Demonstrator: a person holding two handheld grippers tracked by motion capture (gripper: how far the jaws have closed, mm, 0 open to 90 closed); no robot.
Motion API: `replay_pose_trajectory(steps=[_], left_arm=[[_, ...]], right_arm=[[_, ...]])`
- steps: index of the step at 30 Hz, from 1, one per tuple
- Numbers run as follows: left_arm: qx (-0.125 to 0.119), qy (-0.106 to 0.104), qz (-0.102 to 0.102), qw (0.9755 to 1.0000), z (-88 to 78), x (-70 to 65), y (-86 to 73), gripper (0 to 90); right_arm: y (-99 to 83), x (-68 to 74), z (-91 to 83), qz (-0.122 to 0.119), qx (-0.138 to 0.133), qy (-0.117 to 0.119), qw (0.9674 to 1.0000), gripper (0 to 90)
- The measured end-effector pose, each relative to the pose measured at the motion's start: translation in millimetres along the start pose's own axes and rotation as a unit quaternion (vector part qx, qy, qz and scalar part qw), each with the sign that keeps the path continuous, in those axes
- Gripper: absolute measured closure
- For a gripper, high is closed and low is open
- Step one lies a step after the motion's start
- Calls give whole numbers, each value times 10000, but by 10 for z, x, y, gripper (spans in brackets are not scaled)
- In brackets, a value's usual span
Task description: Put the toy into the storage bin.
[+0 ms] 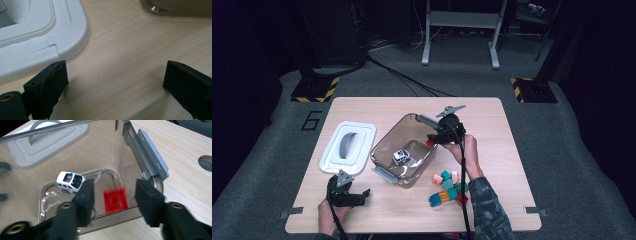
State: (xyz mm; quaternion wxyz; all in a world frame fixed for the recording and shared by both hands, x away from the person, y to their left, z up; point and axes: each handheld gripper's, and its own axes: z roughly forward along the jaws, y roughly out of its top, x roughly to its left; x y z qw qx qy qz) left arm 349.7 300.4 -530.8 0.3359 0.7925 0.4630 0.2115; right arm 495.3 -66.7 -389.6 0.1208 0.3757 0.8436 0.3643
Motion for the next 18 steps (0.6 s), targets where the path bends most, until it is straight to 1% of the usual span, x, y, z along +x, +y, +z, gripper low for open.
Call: replay_pose_trajectory(steps=[1,2,3,4,7,8,9,11,14,15,17,18], left_arm=[[-11,2,-11,10000,1,-2,0,54],[-10,1,-12,10000,1,-2,0,54],[8,-4,9,10000,-1,2,0,54],[-11,2,-13,10000,1,-1,0,54],[14,0,-16,10000,-3,-4,2,55],[21,-4,-10,10000,-4,-2,2,54],[21,-3,-8,10000,-5,-3,2,55],[23,2,-4,10000,-5,-3,2,54],[-13,22,-7,10000,-1,-7,0,54],[-14,24,-8,10000,0,-7,0,54],[-10,24,-3,10000,-1,-7,0,54],[-14,23,-12,10000,0,-7,0,54]], right_arm=[[-5,4,-11,21,-25,-4,10000,428],[-13,-2,-21,-25,-90,-16,10000,391],[-17,11,-44,59,-76,-14,10000,365],[-27,13,-68,60,-139,-16,9999,321],[-63,28,-141,142,-273,1,9995,250],[-88,30,-176,119,-346,-9,9993,224],[-103,40,-198,164,-351,-6,9992,210],[-157,46,-262,175,-414,-26,9990,175],[-237,50,-336,166,-471,-65,9987,148],[-272,47,-361,175,-487,-57,9986,143],[-343,28,-400,200,-475,-130,9986,127],[-383,16,-415,222,-480,-116,9985,116]])
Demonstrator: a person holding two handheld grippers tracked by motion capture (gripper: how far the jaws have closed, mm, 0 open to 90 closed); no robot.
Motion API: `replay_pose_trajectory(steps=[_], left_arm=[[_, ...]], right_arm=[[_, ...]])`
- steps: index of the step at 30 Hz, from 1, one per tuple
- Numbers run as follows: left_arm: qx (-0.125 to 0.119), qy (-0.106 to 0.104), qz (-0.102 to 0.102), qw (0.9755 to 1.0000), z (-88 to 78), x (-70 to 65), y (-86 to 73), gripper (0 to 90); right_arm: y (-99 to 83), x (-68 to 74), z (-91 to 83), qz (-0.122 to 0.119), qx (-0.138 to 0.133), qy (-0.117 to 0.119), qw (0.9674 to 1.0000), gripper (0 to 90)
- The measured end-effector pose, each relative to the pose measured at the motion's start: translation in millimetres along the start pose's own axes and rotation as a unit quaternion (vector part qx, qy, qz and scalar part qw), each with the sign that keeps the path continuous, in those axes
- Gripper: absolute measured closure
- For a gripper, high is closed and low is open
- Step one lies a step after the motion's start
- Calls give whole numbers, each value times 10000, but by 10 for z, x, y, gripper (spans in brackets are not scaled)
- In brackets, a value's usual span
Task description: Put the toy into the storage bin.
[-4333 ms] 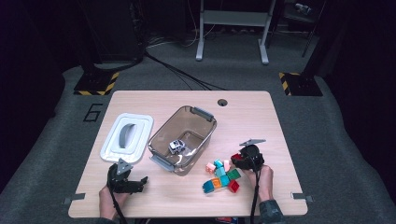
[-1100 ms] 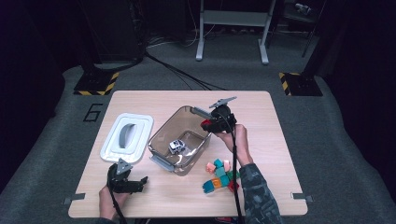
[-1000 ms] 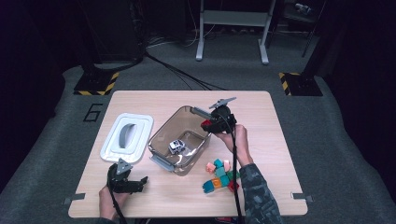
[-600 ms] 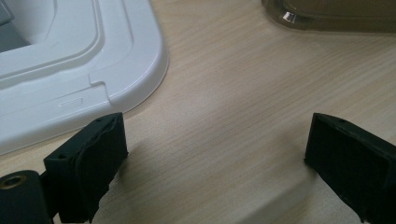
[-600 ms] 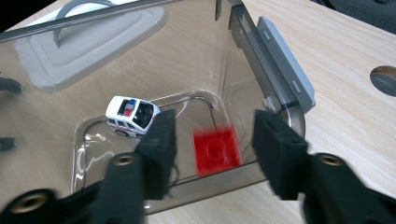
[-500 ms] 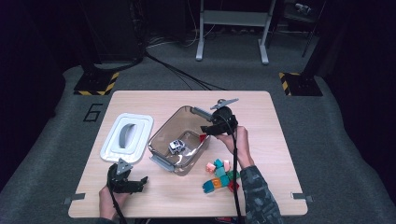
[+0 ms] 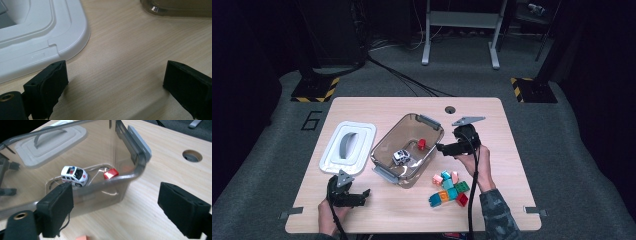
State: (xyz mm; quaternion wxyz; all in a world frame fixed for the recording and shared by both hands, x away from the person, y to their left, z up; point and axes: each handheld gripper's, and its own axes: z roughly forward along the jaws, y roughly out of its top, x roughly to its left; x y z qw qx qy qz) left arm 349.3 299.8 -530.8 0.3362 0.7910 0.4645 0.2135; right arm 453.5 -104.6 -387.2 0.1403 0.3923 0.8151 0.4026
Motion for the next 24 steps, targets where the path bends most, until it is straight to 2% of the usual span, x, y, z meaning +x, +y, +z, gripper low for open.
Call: replay_pose_trajectory(steps=[5,9,12,20,24], left_arm=[[31,-19,-2,10000,-3,4,2,54],[4,-17,-4,10000,2,5,0,54],[-12,0,-7,10000,5,4,-1,54],[33,-17,-2,10000,-3,4,3,53],[1,4,-7,10000,1,0,0,53]], right_arm=[[-193,-68,-66,113,103,-82,9998,62],[-379,-117,-79,131,322,-82,9994,19],[-555,-149,-86,231,450,-130,9986,1],[-952,-222,-52,474,772,-143,9958,0],[-1102,-216,-24,498,953,-152,9941,0]])
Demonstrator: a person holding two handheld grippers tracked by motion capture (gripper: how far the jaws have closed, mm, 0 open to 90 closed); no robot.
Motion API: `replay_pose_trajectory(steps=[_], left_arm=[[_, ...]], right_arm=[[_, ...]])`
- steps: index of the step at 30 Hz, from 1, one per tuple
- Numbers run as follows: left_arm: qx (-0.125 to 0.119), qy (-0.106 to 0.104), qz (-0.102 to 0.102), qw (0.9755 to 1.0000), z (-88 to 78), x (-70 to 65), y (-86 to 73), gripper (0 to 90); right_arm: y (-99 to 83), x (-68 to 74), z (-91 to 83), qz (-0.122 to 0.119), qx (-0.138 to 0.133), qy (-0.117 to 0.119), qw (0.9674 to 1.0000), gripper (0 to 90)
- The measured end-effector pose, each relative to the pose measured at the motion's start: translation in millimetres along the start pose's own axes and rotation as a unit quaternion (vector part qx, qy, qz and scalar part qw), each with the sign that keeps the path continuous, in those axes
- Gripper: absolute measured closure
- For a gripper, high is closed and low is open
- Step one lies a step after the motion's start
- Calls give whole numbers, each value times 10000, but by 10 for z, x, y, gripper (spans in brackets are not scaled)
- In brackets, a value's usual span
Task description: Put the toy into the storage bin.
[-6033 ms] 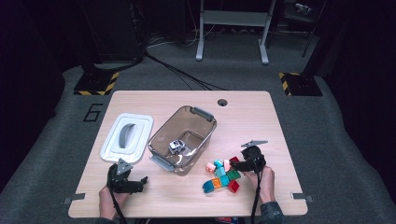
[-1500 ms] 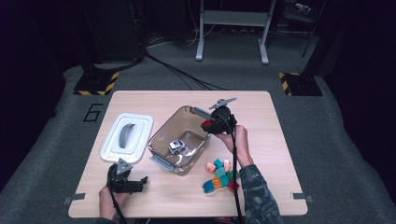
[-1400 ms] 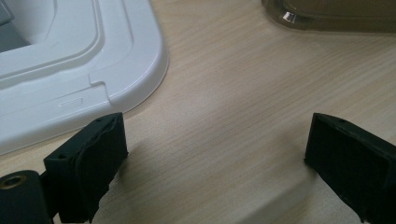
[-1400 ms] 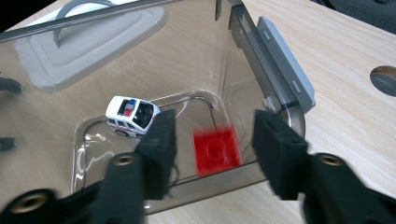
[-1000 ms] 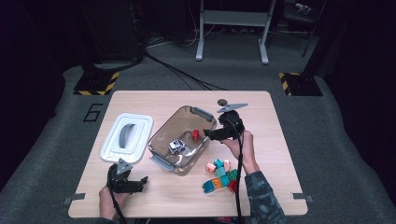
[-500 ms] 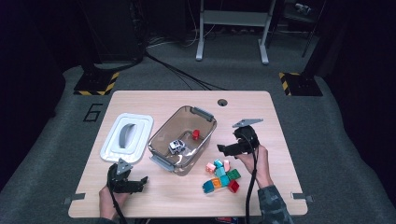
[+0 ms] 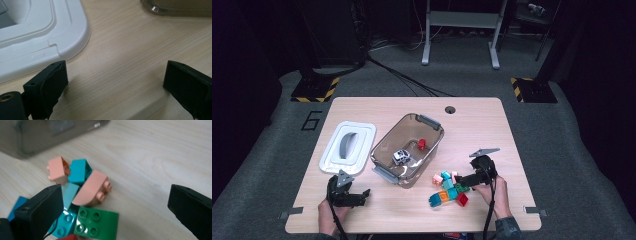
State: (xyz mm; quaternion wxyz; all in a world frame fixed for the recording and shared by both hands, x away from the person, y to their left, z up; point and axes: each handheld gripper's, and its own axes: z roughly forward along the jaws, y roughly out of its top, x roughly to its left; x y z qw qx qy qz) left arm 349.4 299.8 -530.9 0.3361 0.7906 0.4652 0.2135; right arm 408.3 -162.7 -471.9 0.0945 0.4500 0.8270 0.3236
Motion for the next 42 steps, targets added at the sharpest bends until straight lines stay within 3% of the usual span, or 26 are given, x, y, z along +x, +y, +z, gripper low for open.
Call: replay_pose_trajectory(steps=[12,14,24,27,30,34,41,42], left_arm=[[-6,24,4,10000,-2,-3,-1,54],[-10,32,-1,10000,-2,-4,-1,54],[-8,47,22,10000,-4,-2,-1,54],[-12,34,2,10000,-2,-2,-1,55],[-16,51,21,10000,-3,-3,-1,55],[-12,36,2,10000,-2,-3,-1,55],[-18,58,26,10000,-5,-4,-1,55],[-19,60,26,10000,-5,-4,-1,55]], right_arm=[[-282,22,156,151,264,-245,9992,48],[-285,4,151,191,255,-213,9993,65],[-284,-106,82,474,46,-630,9969,135],[-260,-117,42,541,-66,-458,9975,134],[-224,-79,50,443,-81,-488,9978,138],[-216,-47,91,358,-74,-667,9971,144],[-131,-113,137,719,-129,-961,9927,146],[-118,-122,159,673,-106,-972,9929,146]])
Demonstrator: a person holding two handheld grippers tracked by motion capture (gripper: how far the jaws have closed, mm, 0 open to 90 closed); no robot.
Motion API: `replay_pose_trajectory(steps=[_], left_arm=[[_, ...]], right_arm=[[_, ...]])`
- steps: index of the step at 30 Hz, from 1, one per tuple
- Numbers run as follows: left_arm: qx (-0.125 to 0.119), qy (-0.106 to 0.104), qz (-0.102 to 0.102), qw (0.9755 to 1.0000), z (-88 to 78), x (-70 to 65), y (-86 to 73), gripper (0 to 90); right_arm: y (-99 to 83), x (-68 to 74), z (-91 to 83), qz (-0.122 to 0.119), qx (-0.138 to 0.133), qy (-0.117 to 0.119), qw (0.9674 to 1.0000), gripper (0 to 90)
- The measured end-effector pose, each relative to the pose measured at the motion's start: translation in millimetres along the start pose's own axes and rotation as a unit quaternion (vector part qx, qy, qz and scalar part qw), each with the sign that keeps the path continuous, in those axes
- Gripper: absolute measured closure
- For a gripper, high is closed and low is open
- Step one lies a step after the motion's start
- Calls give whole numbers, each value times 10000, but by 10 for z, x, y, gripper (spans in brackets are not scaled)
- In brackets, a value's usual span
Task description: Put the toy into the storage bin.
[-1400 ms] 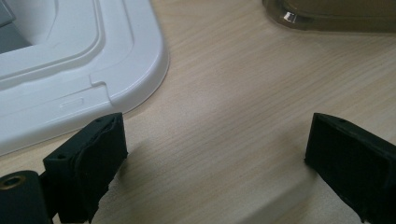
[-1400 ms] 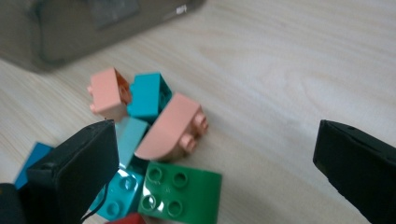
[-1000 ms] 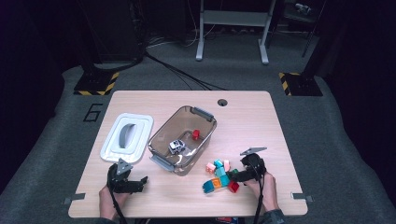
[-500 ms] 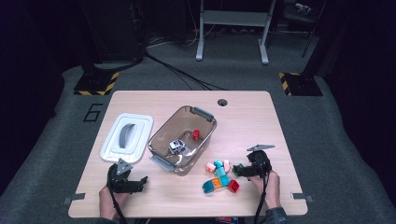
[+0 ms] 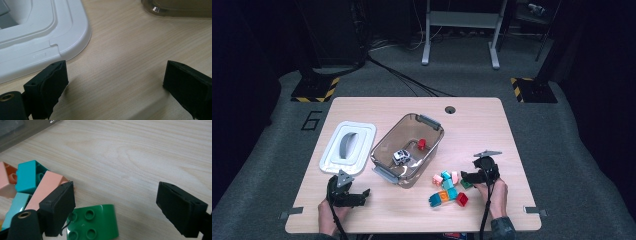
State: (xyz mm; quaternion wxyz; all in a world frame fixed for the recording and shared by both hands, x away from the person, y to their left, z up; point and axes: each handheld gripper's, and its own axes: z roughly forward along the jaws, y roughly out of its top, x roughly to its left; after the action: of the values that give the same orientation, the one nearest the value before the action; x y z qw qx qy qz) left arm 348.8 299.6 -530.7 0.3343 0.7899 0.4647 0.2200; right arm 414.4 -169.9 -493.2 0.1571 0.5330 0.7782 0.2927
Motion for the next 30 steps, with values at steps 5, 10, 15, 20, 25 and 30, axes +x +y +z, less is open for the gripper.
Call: replay_pose_trajectory(steps=[5,10,15,20,25,30], left_arm=[[-9,-5,4,10000,0,-4,-1,57],[-9,-5,3,10000,0,-4,-1,56],[-6,-9,1,10000,0,-2,-1,56],[-6,-10,-3,10000,0,-3,-1,56],[-4,-8,8,10000,-1,-3,-1,56],[-13,-7,-12,10000,2,-4,-1,57]], right_arm=[[12,68,66,-102,254,-41,9996,148],[-37,113,34,-206,402,-163,9988,168],[-90,93,-22,-303,507,-269,9979,184],[-175,14,-100,-202,458,-316,9982,206],[-250,-63,-113,-134,379,-380,9985,227],[-307,-64,-156,-139,264,-414,9987,410]])
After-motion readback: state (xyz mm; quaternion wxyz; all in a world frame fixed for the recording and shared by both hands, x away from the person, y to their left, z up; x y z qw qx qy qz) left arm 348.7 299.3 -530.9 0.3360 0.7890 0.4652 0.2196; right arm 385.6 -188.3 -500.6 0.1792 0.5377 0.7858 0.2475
